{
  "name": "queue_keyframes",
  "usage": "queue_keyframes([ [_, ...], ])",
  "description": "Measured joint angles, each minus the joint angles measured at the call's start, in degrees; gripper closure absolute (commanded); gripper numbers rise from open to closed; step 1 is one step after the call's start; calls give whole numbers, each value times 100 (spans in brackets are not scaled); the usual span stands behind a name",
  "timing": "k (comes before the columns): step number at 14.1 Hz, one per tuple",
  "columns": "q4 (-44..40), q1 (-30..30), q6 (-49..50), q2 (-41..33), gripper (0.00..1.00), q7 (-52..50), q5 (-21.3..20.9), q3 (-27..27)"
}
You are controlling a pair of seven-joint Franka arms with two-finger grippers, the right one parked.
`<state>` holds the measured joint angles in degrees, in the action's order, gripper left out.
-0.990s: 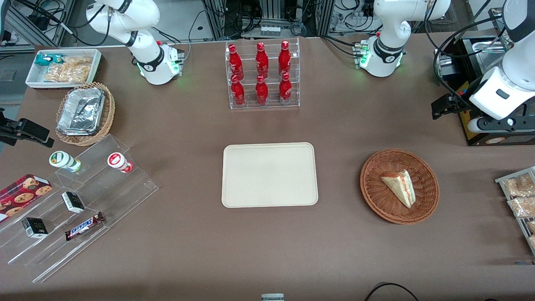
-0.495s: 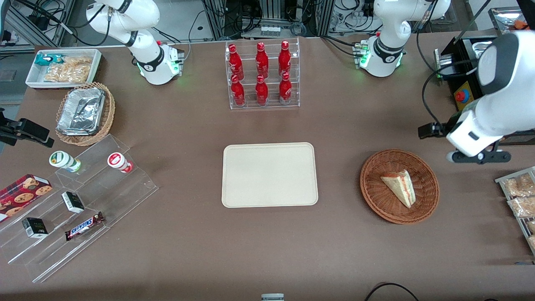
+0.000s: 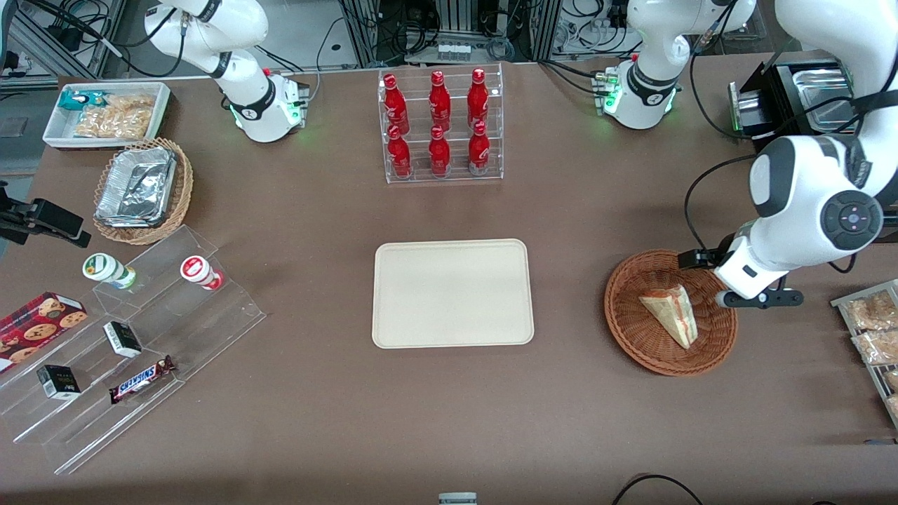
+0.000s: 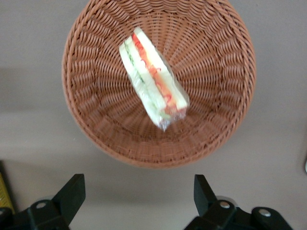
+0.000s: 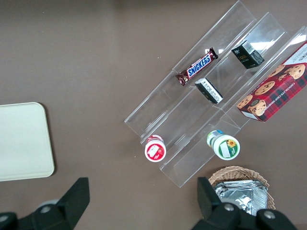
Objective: Place sandwich from basket to tray
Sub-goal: 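Move the left gripper over the sandwich in the wicker basket, then lower the left gripper and close it on the wrapped sandwich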
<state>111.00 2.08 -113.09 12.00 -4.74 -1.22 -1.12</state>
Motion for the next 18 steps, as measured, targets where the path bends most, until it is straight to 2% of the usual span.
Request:
queue_keyframes([
  [8, 813, 0, -1612, 44, 0, -2092, 2, -1],
  [14, 870, 18, -2473, 367, 0, -4111, 24, -32],
  [18, 871, 29, -2741, 619, 0, -4374, 26, -38],
])
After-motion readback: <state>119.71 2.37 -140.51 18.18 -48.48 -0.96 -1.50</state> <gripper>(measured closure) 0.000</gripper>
